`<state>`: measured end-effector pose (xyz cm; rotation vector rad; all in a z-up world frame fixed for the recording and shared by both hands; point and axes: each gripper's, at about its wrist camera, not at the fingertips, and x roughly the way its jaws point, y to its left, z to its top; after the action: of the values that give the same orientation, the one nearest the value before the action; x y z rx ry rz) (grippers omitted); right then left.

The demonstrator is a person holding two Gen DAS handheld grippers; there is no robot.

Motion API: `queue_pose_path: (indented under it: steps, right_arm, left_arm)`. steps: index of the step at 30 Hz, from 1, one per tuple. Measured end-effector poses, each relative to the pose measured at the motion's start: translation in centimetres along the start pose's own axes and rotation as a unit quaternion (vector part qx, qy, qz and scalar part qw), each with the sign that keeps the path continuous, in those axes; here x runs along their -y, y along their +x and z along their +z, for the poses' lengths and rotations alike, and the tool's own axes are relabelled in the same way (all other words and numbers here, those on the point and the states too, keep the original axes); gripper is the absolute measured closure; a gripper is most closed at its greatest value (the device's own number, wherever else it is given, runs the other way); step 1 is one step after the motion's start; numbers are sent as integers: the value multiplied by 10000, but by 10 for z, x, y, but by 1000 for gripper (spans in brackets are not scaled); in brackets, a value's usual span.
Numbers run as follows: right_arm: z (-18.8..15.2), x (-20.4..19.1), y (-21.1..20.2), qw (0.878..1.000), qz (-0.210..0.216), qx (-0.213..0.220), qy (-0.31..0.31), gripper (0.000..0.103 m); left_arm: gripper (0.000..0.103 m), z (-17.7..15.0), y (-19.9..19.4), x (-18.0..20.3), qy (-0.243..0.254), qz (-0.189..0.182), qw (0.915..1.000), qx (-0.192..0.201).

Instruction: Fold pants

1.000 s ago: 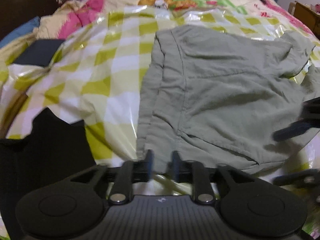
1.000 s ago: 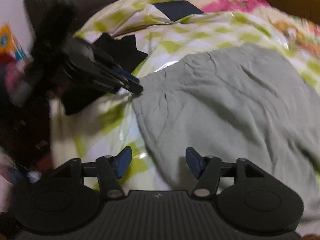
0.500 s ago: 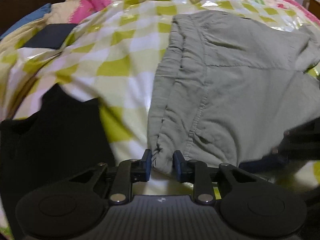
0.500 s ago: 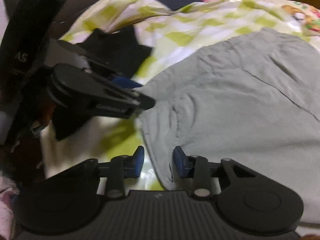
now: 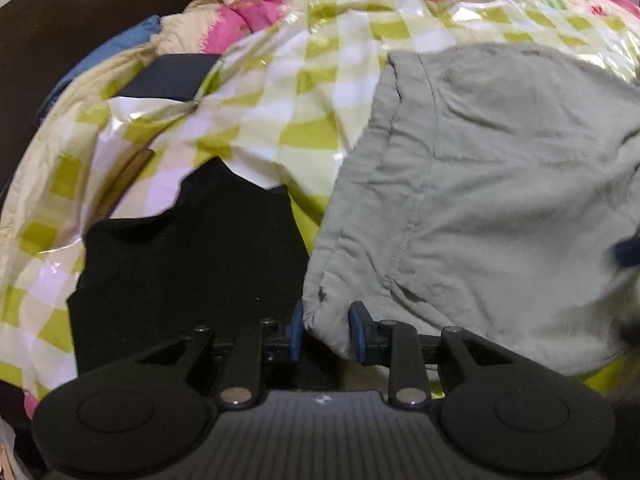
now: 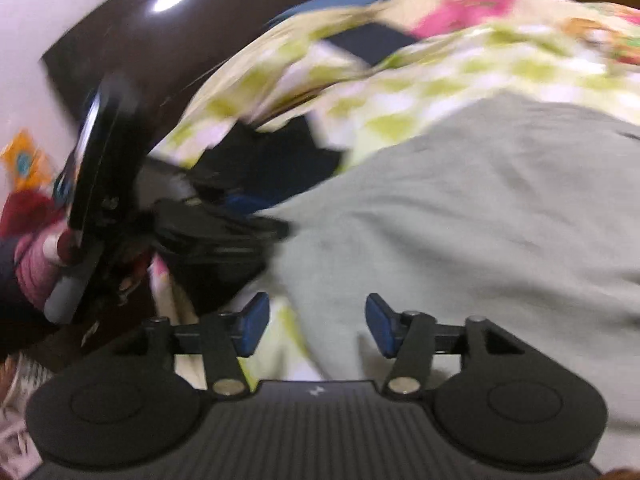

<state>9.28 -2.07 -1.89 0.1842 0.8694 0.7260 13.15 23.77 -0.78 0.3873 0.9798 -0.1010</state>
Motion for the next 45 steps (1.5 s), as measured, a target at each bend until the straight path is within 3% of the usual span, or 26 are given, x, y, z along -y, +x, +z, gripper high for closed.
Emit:
queue_pose_path:
  steps: [3,8,9,11,13,14,16,18,20,21,24,26,29,32,36,39,42,45]
  right_arm:
    - [-13,51,-49,9952,-546,251,778,45]
    - [-29,103,-85,9827,-1360,568,1120,46]
    - [-34,111,-85,9776,-1746,484,1073,46]
    - [-47,133,-91,9546,-2657,233,1328,46]
    - [-59,155,-106,9369,-3035,95,1734,45]
    - [-59,157,-114,9368,-3049,124,1714,45]
    - [-46,147,-123,9509,-2803,307,1275,45]
    - [-14,137,-116,9690,-2380,356,551,45]
    - [23,138,-97,9791,-2014,270,-118,37]
    - [43,143,-84,9803,-1925,255,-360,31]
    - [92,178,-38,9838,-1612,-175,-766,29]
    - [114,202,-8,9822,-1619,-403,-859,29]
    - [127,226,12,9840,-1388,-752,-828,29]
    - [130,240,21,9865,-1028,-1030,-754,29]
    - [130,237,23,9865,-868,-1114,-824,27]
    - [131,232,24,9863,-722,-1166,-912,27]
    - [135,236,32,9859,-786,-1160,-919,27]
    - [139,241,34,9874,-736,-1146,-805,27]
  left_arm:
    - [60,6,-13,-1,-217,130,9995,199]
    - [60,28,-23,24,-121,361,9978,552]
    - [60,31,-22,29,-73,415,9975,574]
    - [60,36,-17,33,-28,600,9969,510]
    - [60,40,-14,30,-67,619,9967,516]
    - [60,44,-14,32,-6,538,9968,596]
    - [60,60,-13,38,245,260,9960,823]
    - [60,83,-5,46,559,-68,9929,1048]
    - [60,113,10,52,848,-322,9876,1283]
    - [58,130,20,52,936,-444,9856,1337]
    - [55,178,59,53,1245,-734,9816,1251]
    - [55,202,86,55,1490,-622,9801,1155]
    - [55,230,121,55,1751,-718,9783,843]
    - [54,236,145,51,1762,-913,9787,520]
    - [45,238,155,45,1785,-1099,9771,373]
    - [45,243,149,41,1748,-1584,9714,268]
    - [44,245,160,53,2038,-1501,9673,149]
    - [41,256,172,57,1995,-1548,9676,91]
